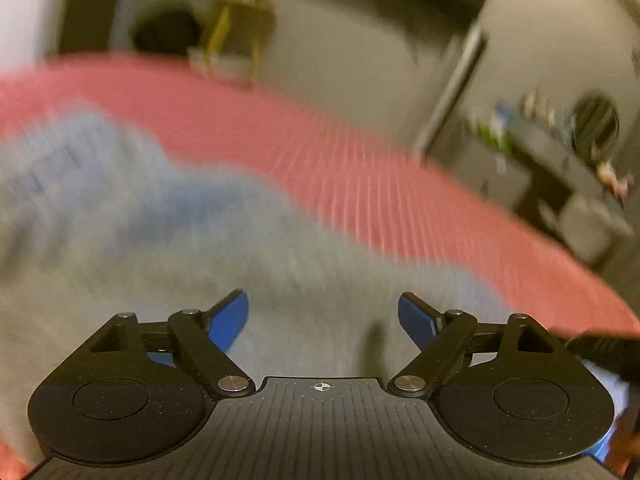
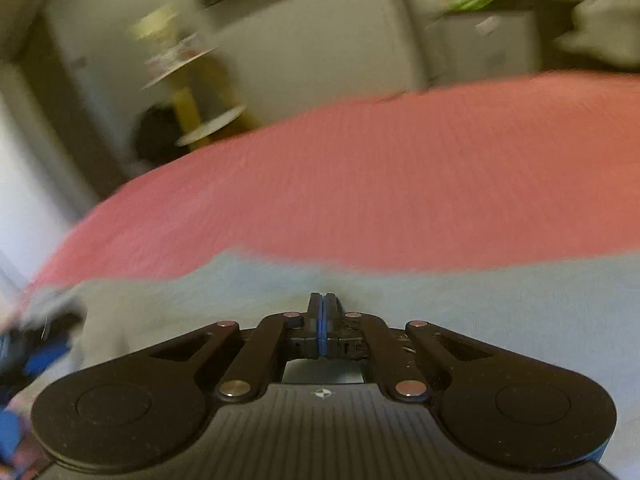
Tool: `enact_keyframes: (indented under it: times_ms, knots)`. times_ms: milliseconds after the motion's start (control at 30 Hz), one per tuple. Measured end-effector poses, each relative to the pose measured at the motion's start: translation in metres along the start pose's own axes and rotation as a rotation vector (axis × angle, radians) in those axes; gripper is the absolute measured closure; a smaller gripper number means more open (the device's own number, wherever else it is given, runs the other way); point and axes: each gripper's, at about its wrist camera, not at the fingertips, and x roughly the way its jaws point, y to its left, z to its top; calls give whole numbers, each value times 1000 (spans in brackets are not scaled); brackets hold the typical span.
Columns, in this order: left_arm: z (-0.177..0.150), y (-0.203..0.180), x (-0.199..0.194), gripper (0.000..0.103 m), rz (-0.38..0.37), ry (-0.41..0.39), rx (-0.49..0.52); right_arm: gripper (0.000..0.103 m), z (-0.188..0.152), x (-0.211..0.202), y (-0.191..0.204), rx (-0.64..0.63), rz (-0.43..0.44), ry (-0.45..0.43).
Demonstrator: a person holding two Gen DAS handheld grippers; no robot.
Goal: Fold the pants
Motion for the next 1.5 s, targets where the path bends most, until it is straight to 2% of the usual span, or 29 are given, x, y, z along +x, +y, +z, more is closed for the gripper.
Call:
enact_keyframes:
  times_ms: [33, 100, 167, 200, 233, 267, 300, 333, 367, 400, 433, 467, 500, 533, 567, 600, 633, 667, 700, 767, 800, 867, 967, 1067, 1133, 1200, 1333, 1400, 1500]
  knots:
    - [0, 2, 1, 26, 35, -26, 11, 103, 6, -5, -16, 6, -83, -7]
    - [3, 6, -3, 29, 134, -98, 23, 103, 15, -20, -56, 61, -280, 18]
    - [2, 10, -8, 29, 224, -142, 6, 103, 19, -55, -98, 142, -391, 6]
    - [0, 8, -10, 29, 256, -150, 16, 95, 20, -76, -114, 165, -420, -13]
    - [-1, 4, -15, 29, 222, -151, 31, 91, 16, -99, -130, 189, -452, -29]
    - [-3, 0, -22, 29, 141, -148, 26, 86, 11, -118, -143, 219, -447, -39]
    - [-5, -5, -28, 27, 48, -137, 11, 84, 3, -139, -159, 263, -394, -44]
    - [-8, -13, -33, 20, -81, -104, -15, 82, -7, -153, -174, 318, -322, -35]
    - [-13, -20, -34, 15, -209, -41, -50, 76, -19, -164, -190, 386, -241, -7]
    - [-17, -26, -31, 15, -286, 24, -74, 68, -34, -170, -208, 460, -154, 37]
    - [-23, -33, -25, 15, -321, 93, -91, 67, -48, -173, -222, 518, -98, 75]
    - [-29, -39, -18, 16, -287, 151, -76, 70, -63, -178, -241, 568, -66, 106]
    - [-34, -44, -13, 21, -230, 172, -24, 73, -70, -188, -259, 606, -40, 94]
    - [-38, -53, -14, 29, -166, 151, 80, 73, -76, -201, -275, 643, -30, 60]
    - [-39, -60, -17, 29, -113, 135, 166, 71, -81, -221, -290, 670, -86, 7]
    - [-40, -67, -20, 28, -52, 118, 220, 62, -86, -238, -302, 682, -182, -29]
    - [-42, -73, -25, 26, 24, 96, 255, 60, -91, -255, -314, 698, -292, -56]
    - [-44, -76, -29, 25, 47, 92, 256, 60, -99, -275, -329, 726, -389, -87]
    - [-44, -80, -32, 25, 25, 114, 228, 60, -107, -292, -341, 760, -418, -114]
    - [-49, -80, -38, 19, -106, 172, 117, 58, -128, -320, -361, 852, -385, -175]
    - [-54, -85, -41, 18, -149, 186, 85, 50, -138, -328, -368, 909, -375, -192]
    - [-65, -99, -42, 18, -203, 209, 83, 48, -158, -332, -375, 985, -356, -216]
    - [-77, -133, -39, 18, -201, 241, 167, 50, -185, -344, -395, 1038, -216, -280]
    - [-84, -153, -32, 17, -186, 288, 188, 51, -182, -331, -409, 1067, -172, -322]
    - [-86, -161, -31, 17, -134, 284, 173, 59, -177, -322, -418, 1083, -147, -337]
    - [-85, -166, -30, 17, -140, 289, 157, 90, -167, -323, -413, 1047, -153, -330]
    - [-85, -165, -35, 16, -166, 310, 159, 86, -154, -313, -404, 940, -136, -360]
    - [-87, -166, -32, 16, -166, 323, 173, 77, -163, -312, -411, 998, -136, -355]
    - [-85, -168, -34, 16, -173, 341, 209, 77, -177, -312, -420, 1074, -92, -357]
